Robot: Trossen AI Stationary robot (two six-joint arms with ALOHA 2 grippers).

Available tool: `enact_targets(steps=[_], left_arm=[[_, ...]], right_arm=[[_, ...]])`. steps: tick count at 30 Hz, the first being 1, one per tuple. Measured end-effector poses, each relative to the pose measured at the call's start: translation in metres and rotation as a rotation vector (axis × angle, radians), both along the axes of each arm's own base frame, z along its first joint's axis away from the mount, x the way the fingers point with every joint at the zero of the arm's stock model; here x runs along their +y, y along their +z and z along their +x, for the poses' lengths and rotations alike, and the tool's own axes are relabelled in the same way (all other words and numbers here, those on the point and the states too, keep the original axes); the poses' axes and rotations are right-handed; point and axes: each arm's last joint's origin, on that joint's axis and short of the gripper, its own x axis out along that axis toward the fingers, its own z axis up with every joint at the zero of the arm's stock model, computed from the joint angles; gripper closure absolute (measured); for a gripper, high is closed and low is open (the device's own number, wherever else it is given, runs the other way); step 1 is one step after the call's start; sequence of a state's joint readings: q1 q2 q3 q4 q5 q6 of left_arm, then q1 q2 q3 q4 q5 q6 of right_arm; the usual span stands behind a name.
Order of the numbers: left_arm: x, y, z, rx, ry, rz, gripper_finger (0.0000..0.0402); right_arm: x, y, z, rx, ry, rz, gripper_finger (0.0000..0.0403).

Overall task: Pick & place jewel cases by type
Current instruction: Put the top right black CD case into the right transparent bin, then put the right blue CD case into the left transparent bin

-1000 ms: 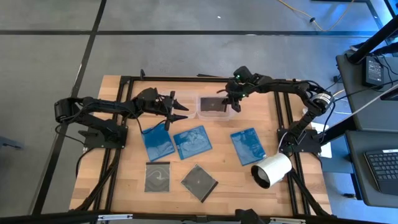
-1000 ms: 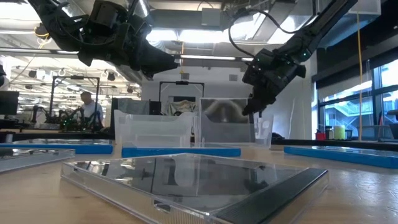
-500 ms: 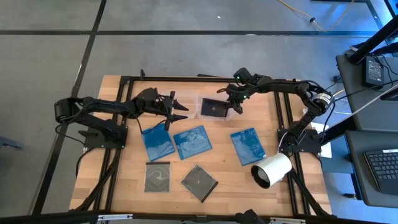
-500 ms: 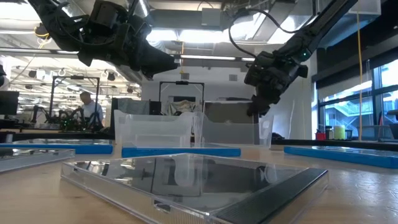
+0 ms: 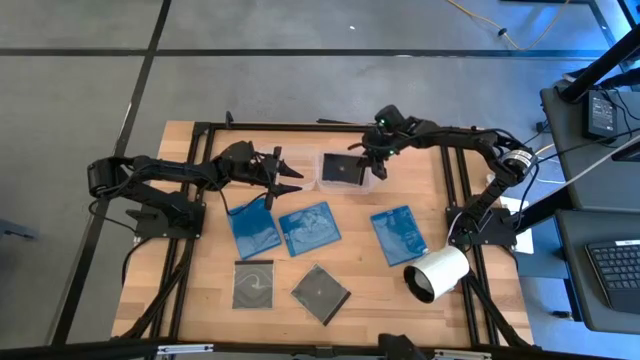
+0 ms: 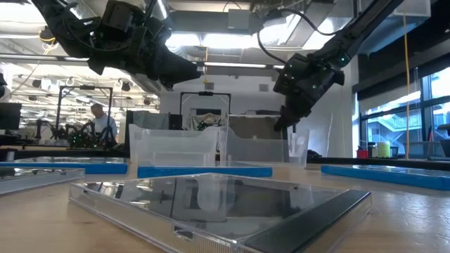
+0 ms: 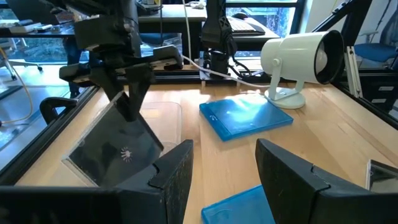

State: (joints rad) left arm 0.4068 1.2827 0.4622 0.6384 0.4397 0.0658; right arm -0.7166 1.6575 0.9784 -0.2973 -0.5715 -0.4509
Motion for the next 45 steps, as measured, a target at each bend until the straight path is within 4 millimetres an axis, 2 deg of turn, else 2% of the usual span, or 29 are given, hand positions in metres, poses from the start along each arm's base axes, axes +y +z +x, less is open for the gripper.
enact_targets(steps=[4, 11, 16, 21, 26, 29, 31, 37, 41, 45], left_arm=[[0.000, 0.000, 0.000, 0.003, 0.000, -0.002, 0.0231], [0.000, -0.001, 0.000, 0.007, 0.000, -0.003, 0.0231], [0.000, -0.001, 0.000, 0.007, 0.000, -0.003, 0.0231], [0.000, -0.001, 0.000, 0.007, -0.005, 0.025, 0.0231], [0.000, -0.001, 0.000, 0.010, -0.005, 0.023, 0.0231], [0.000, -0.001, 0.000, 0.012, -0.005, 0.022, 0.0231], [0.000, -0.001, 0.000, 0.014, -0.005, 0.020, 0.0231], [-0.003, -0.004, 0.000, 0.038, -0.018, 0.032, 0.0231], [-0.014, -0.004, 0.004, 0.035, -0.078, 0.093, 0.0231], [-0.033, -0.004, 0.009, 0.026, -0.161, 0.158, 0.0231]], right_arm=[[-0.003, 0.005, 0.001, 0.028, -0.025, -0.022, 0.0276], [-0.005, 0.006, 0.001, 0.084, -0.079, -0.083, 0.0185], [-0.009, 0.010, 0.002, 0.136, -0.147, -0.173, 0.0151], [-0.011, 0.030, 0.015, 0.081, -0.138, -0.213, 0.0146], [-0.004, 0.066, 0.029, 0.106, -0.152, -0.133, 0.0147], [0.007, 0.085, 0.032, 0.174, -0.178, -0.034, 0.0147], [0.017, 0.091, 0.036, 0.197, -0.204, 0.023, 0.0147], [0.058, 0.087, 0.055, 0.243, -0.173, 0.085, 0.0147], [0.090, 0.091, 0.064, 0.279, -0.169, -0.009, 0.0147], [0.113, 0.098, 0.057, 0.329, -0.163, 0.043, 0.0147]])
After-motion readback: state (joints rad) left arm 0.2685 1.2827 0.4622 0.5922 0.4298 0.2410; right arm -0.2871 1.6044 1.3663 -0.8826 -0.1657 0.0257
